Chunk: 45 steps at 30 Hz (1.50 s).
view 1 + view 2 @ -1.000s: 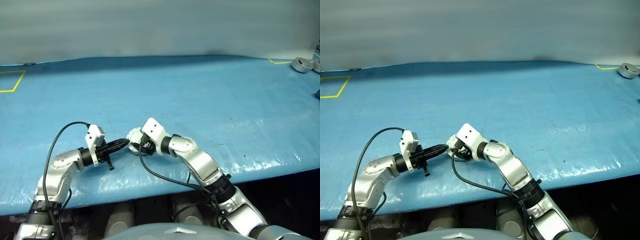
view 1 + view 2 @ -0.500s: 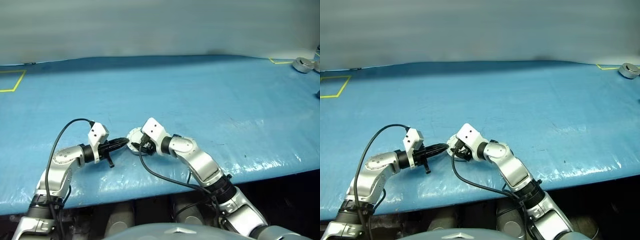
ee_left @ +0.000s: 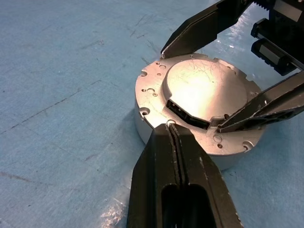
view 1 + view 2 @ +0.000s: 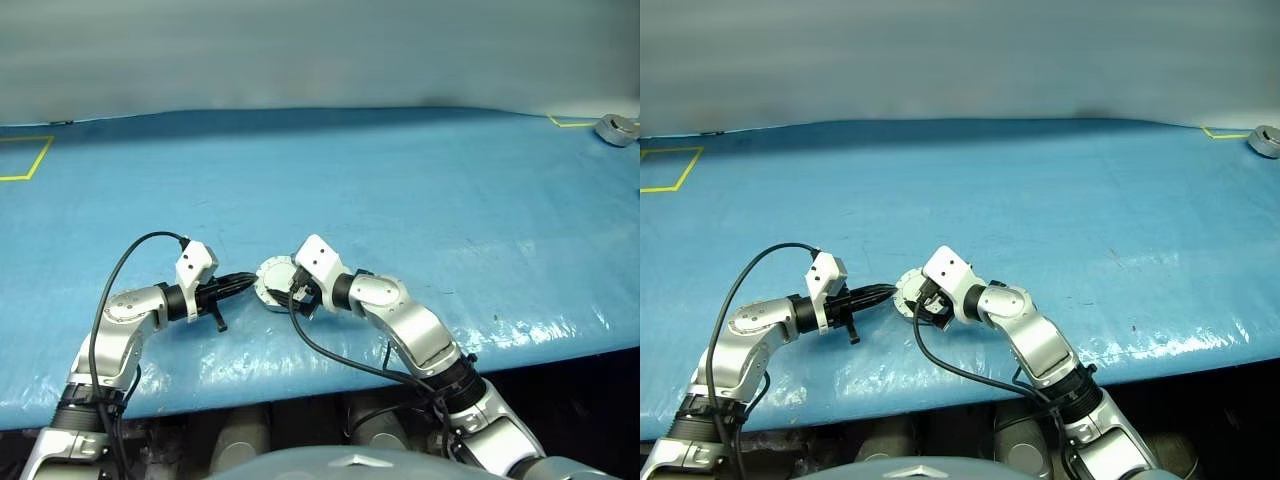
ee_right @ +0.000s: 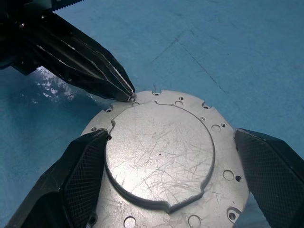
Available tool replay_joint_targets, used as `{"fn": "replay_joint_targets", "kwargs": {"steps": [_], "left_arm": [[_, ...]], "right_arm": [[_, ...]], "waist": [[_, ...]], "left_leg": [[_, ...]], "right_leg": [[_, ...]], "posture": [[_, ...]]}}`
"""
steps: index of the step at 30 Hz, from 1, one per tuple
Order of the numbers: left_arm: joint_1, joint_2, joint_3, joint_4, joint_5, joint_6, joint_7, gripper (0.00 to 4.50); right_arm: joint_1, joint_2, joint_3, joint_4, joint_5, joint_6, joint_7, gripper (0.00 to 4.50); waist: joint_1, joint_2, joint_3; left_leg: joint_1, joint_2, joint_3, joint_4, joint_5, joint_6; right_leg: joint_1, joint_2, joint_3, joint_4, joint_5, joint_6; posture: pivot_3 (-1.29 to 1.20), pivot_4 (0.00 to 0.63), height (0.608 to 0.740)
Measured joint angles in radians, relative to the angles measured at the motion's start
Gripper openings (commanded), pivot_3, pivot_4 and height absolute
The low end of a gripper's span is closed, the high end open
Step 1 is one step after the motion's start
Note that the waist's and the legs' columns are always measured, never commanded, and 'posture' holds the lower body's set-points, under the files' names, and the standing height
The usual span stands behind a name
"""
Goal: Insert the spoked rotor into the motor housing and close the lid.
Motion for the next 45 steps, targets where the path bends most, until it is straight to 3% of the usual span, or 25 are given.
{"fn": "replay_joint_targets", "kwargs": {"steps": [7, 12, 24, 30, 39, 45], "left_arm": [[-0.001, 0.0, 0.002, 0.01, 0.0, 0.0, -0.003, 0.0], [0.0, 0.0, 0.003, 0.01, 0.0, -0.001, -0.005, 0.0], [0.002, 0.001, 0.006, 0.01, 0.001, -0.009, -0.008, 0.0], [0.002, 0.001, 0.005, 0.012, 0.002, -0.019, -0.007, 0.0], [0.018, 0.005, 0.013, 0.011, 0.002, -0.02, 0.008, 0.0], [0.021, 0.006, 0.014, 0.01, 0.002, -0.021, 0.009, 0.0]], "right_arm": [[0.044, 0.013, -0.122, -0.073, 0.16, 0.047, 0.048, 4.47], [0.07, 0.082, -0.243, -0.116, 0.303, 0.065, 0.043, 4.47], [0.132, 0.131, -0.572, -0.091, 0.61, 0.422, -0.116, 4.47], [0.162, 0.194, -0.621, -0.005, 0.724, 0.542, -0.154, 4.47], [0.158, 0.236, -0.658, 0.087, 0.791, 0.571, -0.2, 4.47], [0.158, 0.239, -0.644, 0.115, 0.797, 0.572, -0.207, 2.59]], "waist": [[-0.001, 0.0, 0.001], [0.0, 0.0, 0.001], [-0.001, 0.001, 0.002], [-0.003, 0.002, 0.002], [-0.004, 0.002, 0.002], [-0.005, 0.002, 0.002]], "left_leg": [[-0.001, 0.0, 0.0, -0.003, 0.0, 0.0], [-0.001, 0.0, -0.001, -0.003, 0.0, 0.0], [-0.001, 0.0, -0.001, -0.004, 0.0, 0.0], [-0.001, 0.0, 0.0, -0.004, 0.0, 0.0], [-0.001, 0.001, 0.0, -0.004, 0.0, 0.0], [-0.001, 0.001, 0.0, -0.004, 0.0, 0.0]], "right_leg": [[-0.002, 0.0, -0.001, 0.0, 0.0, 0.002], [-0.002, 0.0, -0.001, 0.0, 0.0, 0.001], [-0.002, 0.0, -0.001, 0.0, -0.002, -0.002], [-0.002, 0.0, -0.001, 0.0, -0.003, -0.002], [-0.002, 0.001, -0.001, 0.0, -0.002, -0.002], [-0.002, 0.001, -0.001, 0.0, -0.002, -0.002]], "posture": [[0.0, 0.15, 0.74], [0.0, 0.15, 0.74], [0.0, 0.15, 0.74], [0.0, 0.15, 0.74], [0.0, 0.15, 0.74], [0.0, 0.15, 0.74]]}}
